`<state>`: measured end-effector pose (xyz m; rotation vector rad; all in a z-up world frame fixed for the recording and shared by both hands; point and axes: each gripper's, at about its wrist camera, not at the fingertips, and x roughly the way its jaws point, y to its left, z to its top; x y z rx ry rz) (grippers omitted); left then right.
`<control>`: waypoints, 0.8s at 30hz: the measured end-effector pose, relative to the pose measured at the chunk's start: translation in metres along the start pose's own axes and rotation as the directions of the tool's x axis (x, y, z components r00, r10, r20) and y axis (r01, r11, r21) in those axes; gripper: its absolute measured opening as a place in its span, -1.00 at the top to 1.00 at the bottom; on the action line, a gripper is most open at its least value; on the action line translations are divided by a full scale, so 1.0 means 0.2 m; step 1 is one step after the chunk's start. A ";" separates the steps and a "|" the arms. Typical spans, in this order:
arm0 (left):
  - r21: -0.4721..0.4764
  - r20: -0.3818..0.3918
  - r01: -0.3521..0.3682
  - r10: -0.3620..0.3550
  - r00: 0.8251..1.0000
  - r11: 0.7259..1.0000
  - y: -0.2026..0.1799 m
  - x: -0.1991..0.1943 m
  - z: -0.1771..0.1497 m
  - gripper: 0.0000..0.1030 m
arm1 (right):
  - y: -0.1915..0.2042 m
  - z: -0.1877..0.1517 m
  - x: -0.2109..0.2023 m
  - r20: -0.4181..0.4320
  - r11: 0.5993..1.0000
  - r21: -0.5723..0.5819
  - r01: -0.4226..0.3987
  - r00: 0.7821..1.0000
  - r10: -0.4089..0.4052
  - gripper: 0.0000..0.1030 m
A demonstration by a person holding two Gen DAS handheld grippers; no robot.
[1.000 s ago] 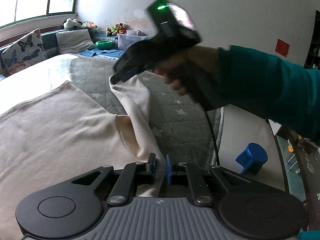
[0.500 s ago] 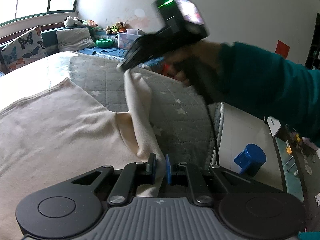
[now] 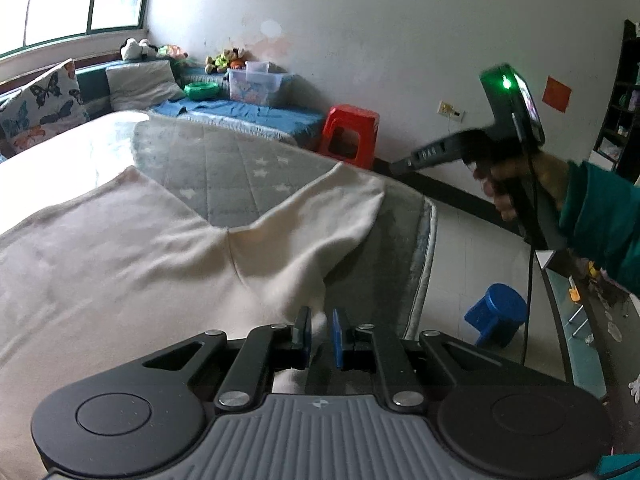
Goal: Fold clothes
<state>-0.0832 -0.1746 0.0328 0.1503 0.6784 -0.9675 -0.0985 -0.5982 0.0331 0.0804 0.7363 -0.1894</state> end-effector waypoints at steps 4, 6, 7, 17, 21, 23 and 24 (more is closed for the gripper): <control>-0.035 0.015 -0.032 0.032 0.999 0.999 0.03 -0.01 0.02 0.65 | 0.09 0.01 0.04 -0.010 0.995 -0.038 -0.090 0.996 0.090 0.53; -0.055 0.014 -0.040 0.041 0.999 0.998 0.04 -0.01 0.02 0.65 | 0.15 0.01 0.10 -0.032 0.992 -0.062 -0.112 0.993 0.110 0.53; -0.058 0.011 -0.039 0.040 0.999 0.998 0.05 -0.01 0.02 0.65 | 0.17 0.01 0.14 -0.045 0.991 -0.068 -0.115 0.993 0.113 0.53; -0.051 -0.039 -0.013 0.011 0.999 0.999 0.04 0.06 -0.04 0.42 | 0.27 0.12 0.36 -0.041 0.988 -0.113 -0.107 0.994 0.103 0.45; -0.064 -0.035 -0.021 0.019 0.999 0.998 0.03 0.04 -0.05 0.42 | 0.30 0.15 0.42 -0.014 0.985 -0.144 -0.093 0.996 0.092 0.41; -0.075 -0.022 -0.031 0.029 0.999 0.997 0.04 0.00 -0.05 0.42 | 0.31 0.16 0.42 -0.018 0.985 -0.145 -0.091 0.996 0.089 0.41; -0.083 -0.014 -0.038 0.037 0.999 0.996 0.05 -0.02 -0.05 0.41 | 0.31 0.15 0.40 -0.018 0.984 -0.151 -0.090 0.996 0.088 0.34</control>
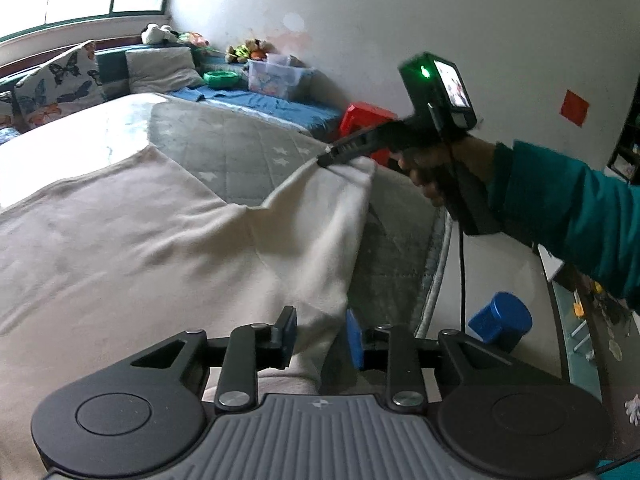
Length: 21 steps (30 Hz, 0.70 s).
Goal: Fold clothes
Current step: 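Open both grippers to release the sweatshirt onto the table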
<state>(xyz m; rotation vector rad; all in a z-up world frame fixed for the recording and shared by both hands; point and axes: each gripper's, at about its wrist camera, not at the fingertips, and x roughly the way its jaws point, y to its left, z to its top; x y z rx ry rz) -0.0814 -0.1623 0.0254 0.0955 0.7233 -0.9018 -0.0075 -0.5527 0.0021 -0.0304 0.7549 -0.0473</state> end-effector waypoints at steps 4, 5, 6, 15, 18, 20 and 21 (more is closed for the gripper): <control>-0.036 0.046 -0.050 0.052 0.998 0.998 0.05 -0.12 -0.02 0.41 | 0.04 -0.01 -0.08 0.008 0.999 -0.032 -0.011 1.000 0.012 0.22; -0.048 0.053 -0.072 0.074 0.996 0.996 0.07 -0.16 -0.03 0.39 | 0.06 -0.02 -0.11 0.012 0.999 -0.047 -0.023 1.000 0.024 0.19; -0.064 0.057 -0.096 0.099 0.993 0.993 0.10 -0.20 -0.05 0.39 | 0.09 -0.02 -0.14 0.017 0.997 -0.064 -0.038 0.999 0.039 0.13; -0.248 0.062 -0.398 0.425 0.903 0.883 0.40 -0.60 -0.22 0.36 | 0.50 -0.05 -0.37 0.045 0.922 -0.283 -0.264 0.957 0.287 -0.04; -0.309 0.048 -0.522 0.561 0.826 0.795 0.55 -0.73 -0.25 0.36 | 0.65 -0.07 -0.41 0.017 0.875 -0.347 -0.338 0.930 0.366 -0.04; -0.366 0.028 -0.582 0.634 0.773 0.726 0.66 -0.82 -0.28 0.36 | 0.74 -0.08 -0.43 -0.001 0.844 -0.381 -0.377 0.913 0.407 -0.05; -0.390 0.013 -0.610 0.667 0.745 0.690 0.72 -0.85 -0.29 0.36 | 0.78 -0.09 -0.44 -0.011 0.829 -0.396 -0.394 0.905 0.425 -0.05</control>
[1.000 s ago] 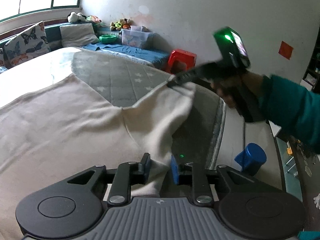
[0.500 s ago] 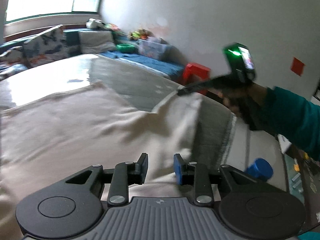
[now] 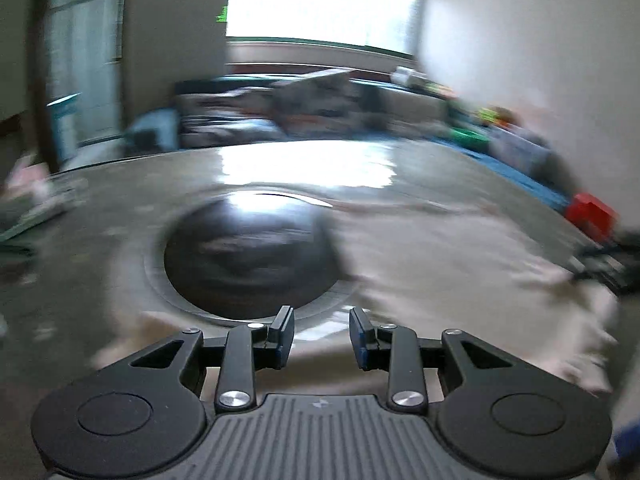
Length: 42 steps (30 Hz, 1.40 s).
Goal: Fold clothes
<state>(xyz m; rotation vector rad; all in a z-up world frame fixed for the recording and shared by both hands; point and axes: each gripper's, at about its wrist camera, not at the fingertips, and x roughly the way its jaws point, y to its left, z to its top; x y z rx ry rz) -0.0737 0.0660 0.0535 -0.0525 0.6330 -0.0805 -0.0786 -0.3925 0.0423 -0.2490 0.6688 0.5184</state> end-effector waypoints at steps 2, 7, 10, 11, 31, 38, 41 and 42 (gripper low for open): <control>-0.036 -0.008 -0.079 0.079 0.997 0.996 0.11 0.04 0.02 0.36 | 0.08 0.01 0.02 -0.011 0.999 -0.034 -0.043 0.999 0.042 -0.05; -0.026 -0.046 -0.141 0.140 0.989 0.990 0.28 0.14 0.03 0.35 | 0.23 0.02 0.06 -0.035 0.988 -0.103 -0.111 0.994 0.108 -0.05; 0.013 -0.065 -0.152 0.152 0.986 0.988 0.30 0.20 0.02 0.33 | 0.27 0.02 0.07 -0.048 0.985 -0.113 -0.128 0.991 0.124 -0.07; 0.024 -0.064 -0.153 0.154 0.986 0.988 0.30 0.21 0.02 0.33 | 0.28 0.02 0.08 -0.053 0.985 -0.118 -0.129 0.991 0.124 -0.07; -0.034 0.087 -0.336 0.338 0.937 0.941 0.29 0.12 -0.06 0.88 | 0.31 -0.02 0.16 -0.124 0.981 -0.142 -0.131 0.986 0.113 -0.22; -0.108 0.005 -0.339 0.341 0.940 0.935 0.35 0.14 -0.09 0.03 | 0.32 0.00 0.14 -0.104 0.979 -0.148 -0.138 0.987 0.123 -0.22; -0.115 0.013 -0.334 0.338 0.941 0.935 0.35 0.10 -0.10 0.00 | 0.34 0.02 0.13 -0.100 0.974 -0.160 -0.159 0.985 0.144 -0.22; -0.103 0.014 -0.331 0.334 0.943 0.938 0.35 0.10 -0.10 0.00 | 0.35 0.02 0.14 -0.101 0.972 -0.165 -0.168 0.983 0.152 -0.22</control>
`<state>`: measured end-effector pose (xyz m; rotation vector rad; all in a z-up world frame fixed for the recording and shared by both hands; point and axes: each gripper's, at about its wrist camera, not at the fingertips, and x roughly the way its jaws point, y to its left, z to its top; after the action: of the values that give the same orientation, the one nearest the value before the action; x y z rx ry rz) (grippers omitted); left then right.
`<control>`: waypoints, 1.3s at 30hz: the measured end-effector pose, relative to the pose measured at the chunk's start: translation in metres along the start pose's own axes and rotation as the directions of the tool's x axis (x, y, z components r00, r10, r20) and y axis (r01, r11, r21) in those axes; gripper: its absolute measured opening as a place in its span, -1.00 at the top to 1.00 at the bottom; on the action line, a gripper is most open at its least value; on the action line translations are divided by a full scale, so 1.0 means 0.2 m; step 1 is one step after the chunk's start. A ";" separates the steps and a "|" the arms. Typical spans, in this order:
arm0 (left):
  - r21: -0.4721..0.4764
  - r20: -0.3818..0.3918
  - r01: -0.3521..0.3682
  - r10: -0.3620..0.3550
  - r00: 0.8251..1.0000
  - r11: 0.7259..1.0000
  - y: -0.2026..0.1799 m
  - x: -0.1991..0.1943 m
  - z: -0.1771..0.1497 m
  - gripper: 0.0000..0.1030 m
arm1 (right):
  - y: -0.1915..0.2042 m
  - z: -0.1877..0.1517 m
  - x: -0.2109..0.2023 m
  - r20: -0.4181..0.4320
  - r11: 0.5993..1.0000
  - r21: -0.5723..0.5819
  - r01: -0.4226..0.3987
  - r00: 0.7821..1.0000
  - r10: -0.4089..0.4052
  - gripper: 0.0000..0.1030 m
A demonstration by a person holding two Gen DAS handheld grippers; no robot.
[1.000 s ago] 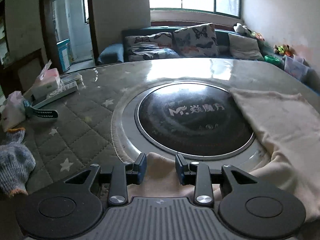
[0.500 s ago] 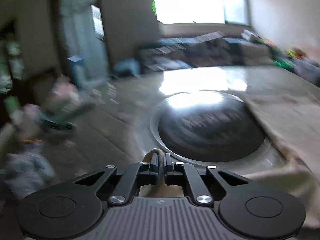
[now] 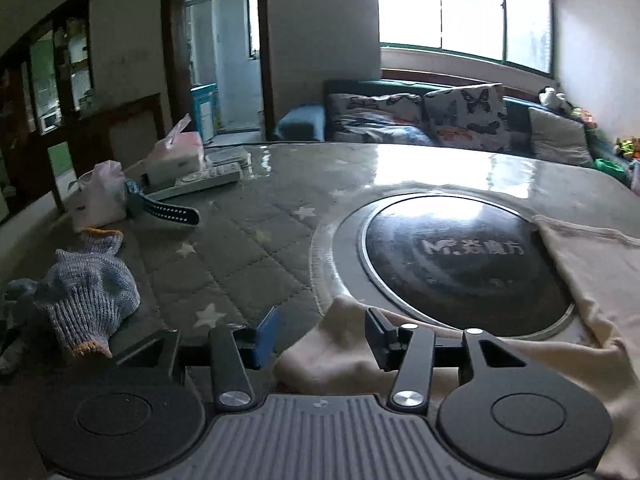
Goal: Fold clothes
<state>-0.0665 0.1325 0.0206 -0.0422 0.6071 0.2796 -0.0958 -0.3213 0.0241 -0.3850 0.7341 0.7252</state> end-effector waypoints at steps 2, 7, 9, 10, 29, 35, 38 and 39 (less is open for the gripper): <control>0.015 -0.011 0.001 -0.001 1.000 1.000 0.00 0.00 -0.02 0.03 | 0.02 0.00 0.01 -0.007 1.000 -0.008 -0.017 1.000 0.017 -0.22; 0.019 -0.029 0.033 -0.032 0.999 0.999 0.01 0.02 -0.05 0.43 | 0.07 -0.02 0.02 -0.031 0.998 -0.028 -0.055 0.998 0.054 -0.22; 0.036 -0.023 0.024 -0.024 0.999 0.999 -0.01 0.01 -0.05 0.85 | 0.09 -0.02 0.02 -0.036 0.997 -0.037 -0.065 0.997 0.064 -0.21; 0.048 -0.017 0.009 -0.009 1.000 0.999 -0.02 0.01 -0.05 0.90 | 0.09 -0.02 0.01 -0.037 0.997 -0.042 -0.069 0.997 0.067 -0.21; 0.043 0.027 0.066 -0.067 0.997 0.997 -0.06 -0.26 -0.02 0.70 | 0.13 -0.04 -0.06 -0.026 0.990 -0.077 -0.118 0.993 0.116 -0.20; 0.167 -0.011 0.335 -0.338 0.941 0.927 -0.35 -0.33 -0.05 0.72 | 0.09 -0.03 -0.08 -0.016 0.993 -0.052 -0.102 0.995 0.101 -0.20; 0.214 -0.047 0.394 -0.393 0.918 0.894 -0.46 -0.32 -0.10 0.73 | 0.08 -0.05 -0.08 -0.030 0.994 -0.039 -0.102 0.994 0.101 -0.19; 0.229 -0.061 0.407 -0.404 0.913 0.884 -0.49 -0.31 -0.12 0.73 | 0.09 -0.06 -0.08 -0.036 0.994 -0.037 -0.106 0.994 0.105 -0.19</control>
<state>-0.1022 0.0209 0.0332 0.0597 0.6244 -0.2029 -0.1222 -0.3235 0.0266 -0.3970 0.7775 0.8352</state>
